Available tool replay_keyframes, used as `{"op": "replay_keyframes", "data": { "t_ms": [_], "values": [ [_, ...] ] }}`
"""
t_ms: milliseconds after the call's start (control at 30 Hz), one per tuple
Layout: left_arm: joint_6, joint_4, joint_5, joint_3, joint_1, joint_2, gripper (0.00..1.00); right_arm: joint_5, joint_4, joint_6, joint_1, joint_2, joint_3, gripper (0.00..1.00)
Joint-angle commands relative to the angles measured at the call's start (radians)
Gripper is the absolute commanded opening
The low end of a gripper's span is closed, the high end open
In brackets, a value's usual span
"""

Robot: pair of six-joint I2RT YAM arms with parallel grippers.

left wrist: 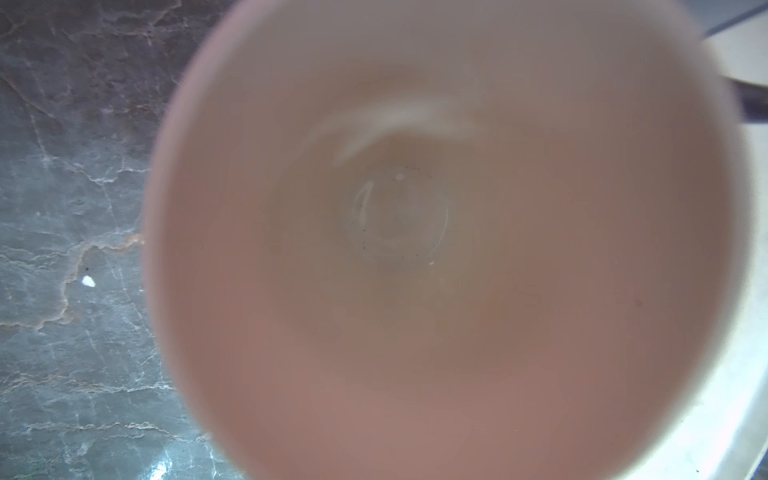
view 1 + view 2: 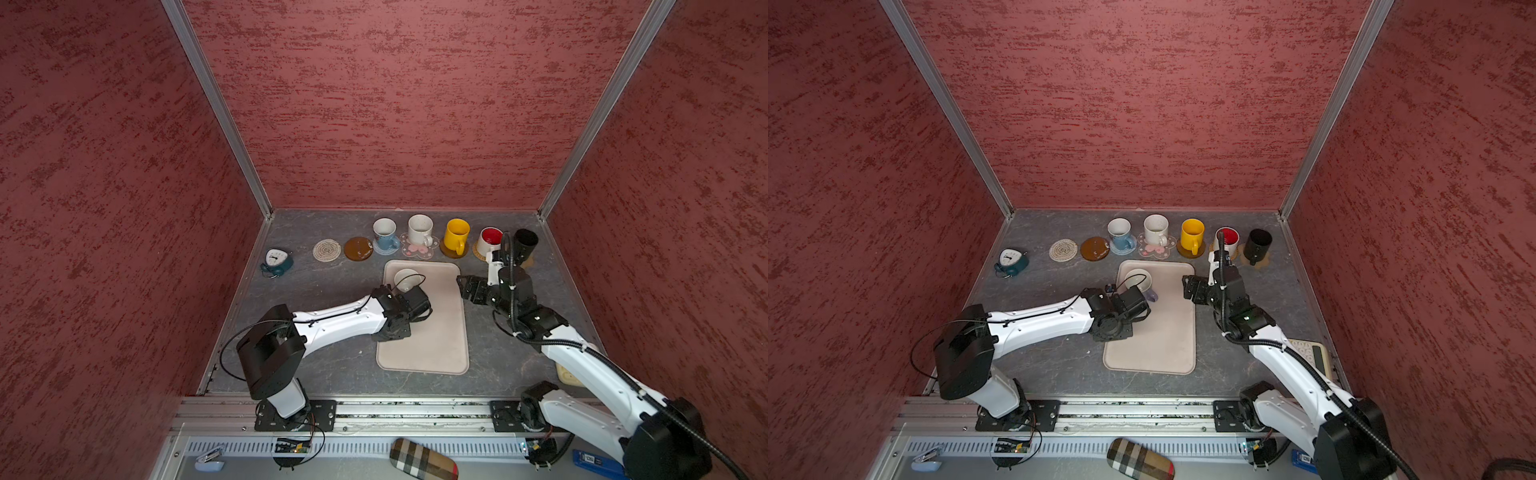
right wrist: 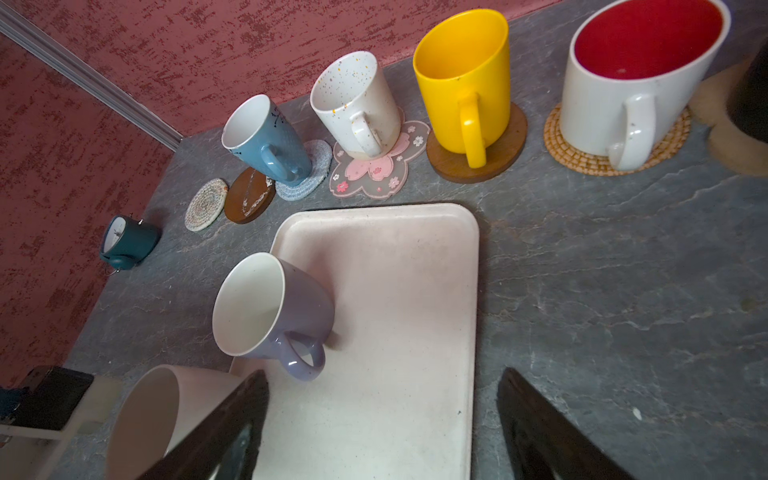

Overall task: Place cups on coasters
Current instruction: Pick up the cup from the tray.

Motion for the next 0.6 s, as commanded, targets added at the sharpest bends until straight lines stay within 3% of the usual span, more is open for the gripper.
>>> {"op": "replay_keyframes", "data": {
  "t_ms": [0,367,567],
  "values": [
    [0.021,0.018,-0.010,0.008,0.011,0.006,0.23,-0.011,0.034,0.009,-0.007,0.000,-0.012,0.87],
    [0.049,-0.011,-0.026,0.032,0.002,0.013,0.01,-0.016,0.039,0.004,-0.007,0.010,-0.012,0.86],
    [0.109,-0.057,-0.033,0.073,-0.002,-0.007,0.00,-0.037,0.047,-0.018,-0.008,0.011,-0.013,0.87]
  ]
}}
